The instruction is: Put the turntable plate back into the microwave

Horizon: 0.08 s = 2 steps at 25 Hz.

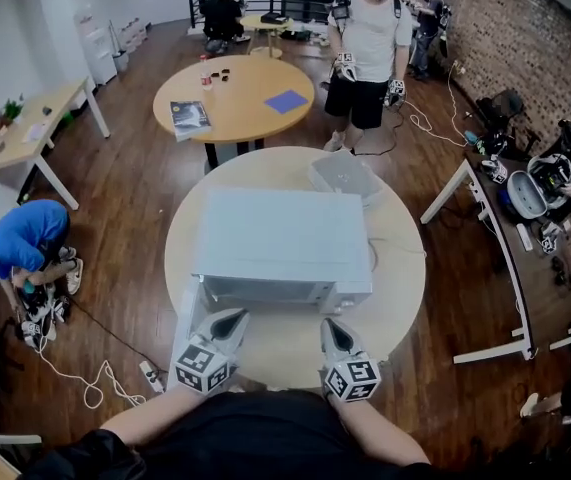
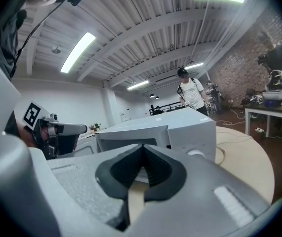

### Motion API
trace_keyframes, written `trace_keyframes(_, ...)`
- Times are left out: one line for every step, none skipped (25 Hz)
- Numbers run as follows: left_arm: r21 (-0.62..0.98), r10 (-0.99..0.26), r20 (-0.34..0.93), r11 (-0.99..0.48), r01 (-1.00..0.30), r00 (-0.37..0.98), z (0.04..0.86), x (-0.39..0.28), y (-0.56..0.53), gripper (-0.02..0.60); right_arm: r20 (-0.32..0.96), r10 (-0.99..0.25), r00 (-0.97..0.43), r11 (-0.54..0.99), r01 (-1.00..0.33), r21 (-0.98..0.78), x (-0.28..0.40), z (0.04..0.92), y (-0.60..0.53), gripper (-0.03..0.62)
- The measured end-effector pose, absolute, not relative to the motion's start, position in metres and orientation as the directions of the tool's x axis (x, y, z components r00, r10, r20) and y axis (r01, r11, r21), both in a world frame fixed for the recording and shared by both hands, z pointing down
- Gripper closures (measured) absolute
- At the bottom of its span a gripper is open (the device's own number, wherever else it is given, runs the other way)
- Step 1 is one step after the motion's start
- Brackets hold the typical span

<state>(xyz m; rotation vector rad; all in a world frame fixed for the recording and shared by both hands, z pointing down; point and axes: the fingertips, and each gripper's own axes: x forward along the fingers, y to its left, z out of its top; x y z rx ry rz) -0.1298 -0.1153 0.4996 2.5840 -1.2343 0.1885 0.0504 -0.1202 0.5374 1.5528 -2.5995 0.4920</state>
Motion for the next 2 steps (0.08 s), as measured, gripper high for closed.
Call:
trace_keyframes(0.185, -0.741, 0.232, -0.602, -0.777, 0.630, 0.4994, -0.1301, -0.1134, 0.577, 0.226, -0.845, -0.485, 0.436, -0.869, -0.234, 0.0504, 0.5379, -0.1195, 0.592)
trace_keyframes(0.184, -0.740, 0.233, -0.603, -0.776, 0.631, 0.4993, -0.1304, -0.1116, 0.577, 0.227, -0.845, -0.484, 0.436, -0.869, -0.233, 0.0503, 0.5382, -0.1189, 0.592)
